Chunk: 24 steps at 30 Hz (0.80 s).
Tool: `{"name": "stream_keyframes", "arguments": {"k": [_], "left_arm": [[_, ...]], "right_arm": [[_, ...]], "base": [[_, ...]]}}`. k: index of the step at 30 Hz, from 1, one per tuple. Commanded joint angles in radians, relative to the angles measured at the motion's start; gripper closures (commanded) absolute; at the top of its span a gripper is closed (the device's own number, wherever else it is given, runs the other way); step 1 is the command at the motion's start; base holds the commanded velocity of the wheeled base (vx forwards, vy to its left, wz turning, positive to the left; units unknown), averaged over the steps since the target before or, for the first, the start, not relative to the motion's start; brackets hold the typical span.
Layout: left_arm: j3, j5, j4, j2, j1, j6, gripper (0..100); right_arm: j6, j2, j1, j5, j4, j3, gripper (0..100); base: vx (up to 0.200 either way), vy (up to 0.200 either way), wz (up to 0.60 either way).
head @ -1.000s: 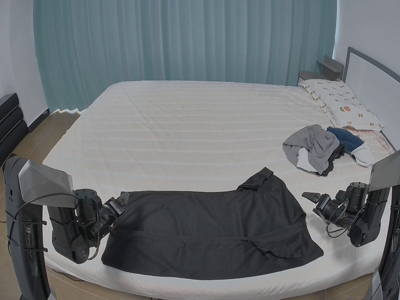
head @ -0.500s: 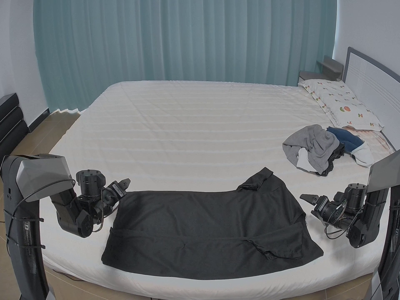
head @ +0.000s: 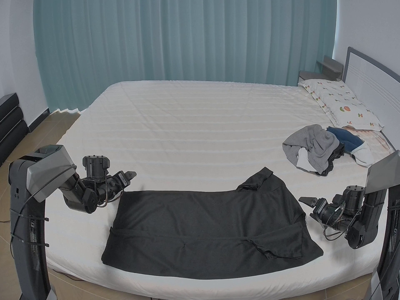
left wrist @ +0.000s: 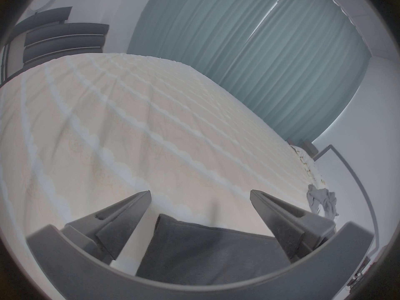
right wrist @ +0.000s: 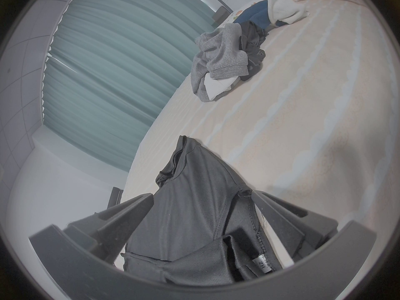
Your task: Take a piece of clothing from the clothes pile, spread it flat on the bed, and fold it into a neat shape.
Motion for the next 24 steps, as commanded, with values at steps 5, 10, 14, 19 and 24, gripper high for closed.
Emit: {"name": "stream_keyframes", "arguments": {"k": [5, 10, 14, 19, 24], "left_arm": [[0.022, -0.019, -0.008, 0.022, 0.0, 0.009, 0], [0.031, -0.038, -0.008, 0.022, -0.003, 0.01, 0], [0.034, -0.064, -0.01, 0.022, -0.005, 0.012, 0], [0.038, -0.068, -0.008, 0.024, -0.009, 0.012, 100], [0.042, -0.067, -0.01, 0.024, -0.005, 0.01, 100]], "right_arm": [[0.0, 0.016, 0.001, 0.001, -0.009, -0.003, 0], [0.0, 0.015, 0.001, 0.001, -0.009, -0.003, 0], [0.0, 0.015, 0.001, 0.001, -0.009, -0.003, 0], [0.0, 0.01, 0.001, 0.001, -0.009, -0.005, 0], [0.0, 0.004, 0.0, -0.002, -0.011, -0.006, 0]], "base": [[0.0, 0.0, 0.0], [0.0, 0.0, 0.0], [0.0, 0.0, 0.0], [0.0, 0.0, 0.0], [0.0, 0.0, 0.0]]}}
